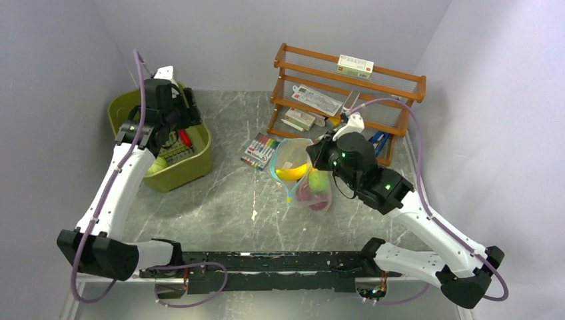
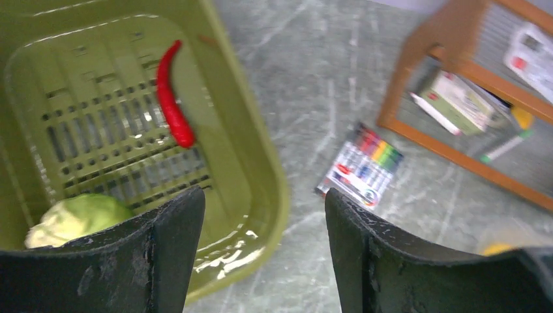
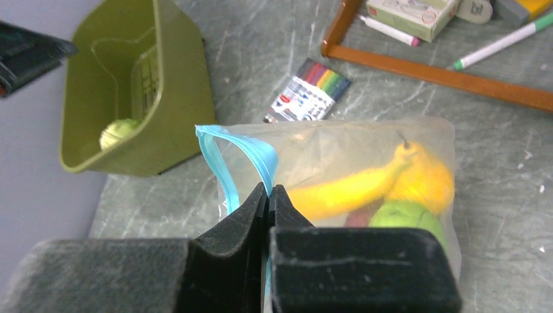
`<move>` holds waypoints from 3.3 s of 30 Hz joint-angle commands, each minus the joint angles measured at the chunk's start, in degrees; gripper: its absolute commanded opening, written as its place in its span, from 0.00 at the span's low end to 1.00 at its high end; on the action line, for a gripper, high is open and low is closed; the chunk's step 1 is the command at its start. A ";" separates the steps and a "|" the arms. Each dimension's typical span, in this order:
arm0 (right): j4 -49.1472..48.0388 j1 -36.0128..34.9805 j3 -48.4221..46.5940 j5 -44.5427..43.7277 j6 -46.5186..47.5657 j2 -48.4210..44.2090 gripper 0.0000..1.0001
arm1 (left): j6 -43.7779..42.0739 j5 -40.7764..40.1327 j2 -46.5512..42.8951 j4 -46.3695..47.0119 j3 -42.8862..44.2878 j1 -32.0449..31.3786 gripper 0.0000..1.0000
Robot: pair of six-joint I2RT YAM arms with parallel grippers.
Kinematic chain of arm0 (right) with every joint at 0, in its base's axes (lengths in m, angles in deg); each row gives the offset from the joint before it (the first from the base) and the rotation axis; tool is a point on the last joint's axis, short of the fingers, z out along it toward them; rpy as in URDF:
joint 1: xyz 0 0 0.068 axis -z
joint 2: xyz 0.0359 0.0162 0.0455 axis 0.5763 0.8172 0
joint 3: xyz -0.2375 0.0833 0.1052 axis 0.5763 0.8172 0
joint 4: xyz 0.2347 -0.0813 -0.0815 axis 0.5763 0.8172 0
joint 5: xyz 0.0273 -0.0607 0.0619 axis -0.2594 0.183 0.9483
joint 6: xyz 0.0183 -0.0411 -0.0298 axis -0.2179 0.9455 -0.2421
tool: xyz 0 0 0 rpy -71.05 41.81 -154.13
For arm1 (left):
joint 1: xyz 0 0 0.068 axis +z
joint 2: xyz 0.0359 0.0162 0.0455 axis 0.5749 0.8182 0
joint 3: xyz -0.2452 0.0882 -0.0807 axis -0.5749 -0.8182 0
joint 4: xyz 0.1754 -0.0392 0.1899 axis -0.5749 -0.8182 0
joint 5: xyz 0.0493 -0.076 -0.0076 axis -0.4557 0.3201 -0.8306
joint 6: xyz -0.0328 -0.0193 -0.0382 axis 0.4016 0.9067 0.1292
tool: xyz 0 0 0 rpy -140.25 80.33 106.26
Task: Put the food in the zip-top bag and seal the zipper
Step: Pick up the fake vegetable from the bin.
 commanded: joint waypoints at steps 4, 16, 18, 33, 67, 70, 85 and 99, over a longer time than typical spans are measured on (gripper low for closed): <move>-4.63 -0.04 9.85 3.81 -0.34 -2.32 0.00 | -1.99 2.05 2.92 0.69 -1.77 11.37 0.67; -6.25 -0.09 12.57 2.93 2.55 -1.92 0.00 | -4.17 4.65 6.83 -1.60 -2.20 22.07 0.71; -5.26 0.02 11.63 1.57 2.40 -0.16 0.00 | -4.69 7.89 8.07 -1.30 -2.37 22.63 0.76; -11.71 0.41 16.46 2.27 6.76 -2.56 0.00 | 7.04 7.22 13.53 10.35 -7.70 28.58 0.71; -1.53 0.49 10.42 -5.54 8.85 2.52 0.00 | -0.39 21.85 43.67 13.37 10.37 25.92 0.49; -0.64 0.49 10.16 -6.05 9.59 2.54 0.00 | 0.79 21.14 45.11 13.98 10.35 24.72 0.49; 2.21 0.51 10.06 -7.62 8.30 -0.23 0.00 | 3.46 14.38 50.10 10.10 14.03 23.21 0.43; 7.57 0.50 2.81 -7.82 3.62 3.10 0.00 | 3.93 10.79 45.51 6.38 12.61 23.20 0.18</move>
